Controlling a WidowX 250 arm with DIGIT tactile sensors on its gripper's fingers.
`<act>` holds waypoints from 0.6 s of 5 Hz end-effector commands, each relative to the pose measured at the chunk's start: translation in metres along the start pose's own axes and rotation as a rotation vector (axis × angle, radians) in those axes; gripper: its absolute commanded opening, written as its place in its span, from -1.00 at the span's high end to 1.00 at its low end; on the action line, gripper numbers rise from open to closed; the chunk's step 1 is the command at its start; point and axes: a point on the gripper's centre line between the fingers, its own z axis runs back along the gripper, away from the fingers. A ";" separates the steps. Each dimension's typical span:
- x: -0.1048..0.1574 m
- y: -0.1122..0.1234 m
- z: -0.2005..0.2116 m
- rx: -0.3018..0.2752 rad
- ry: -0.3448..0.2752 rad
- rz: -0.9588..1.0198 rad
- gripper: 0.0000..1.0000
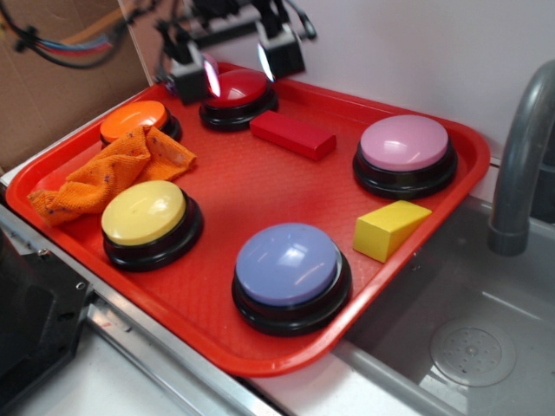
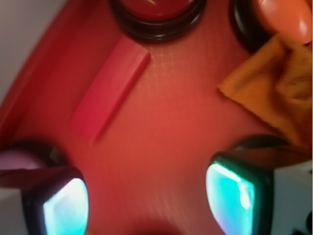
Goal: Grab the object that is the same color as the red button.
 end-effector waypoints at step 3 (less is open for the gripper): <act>0.047 -0.027 -0.053 -0.026 -0.125 0.269 -1.00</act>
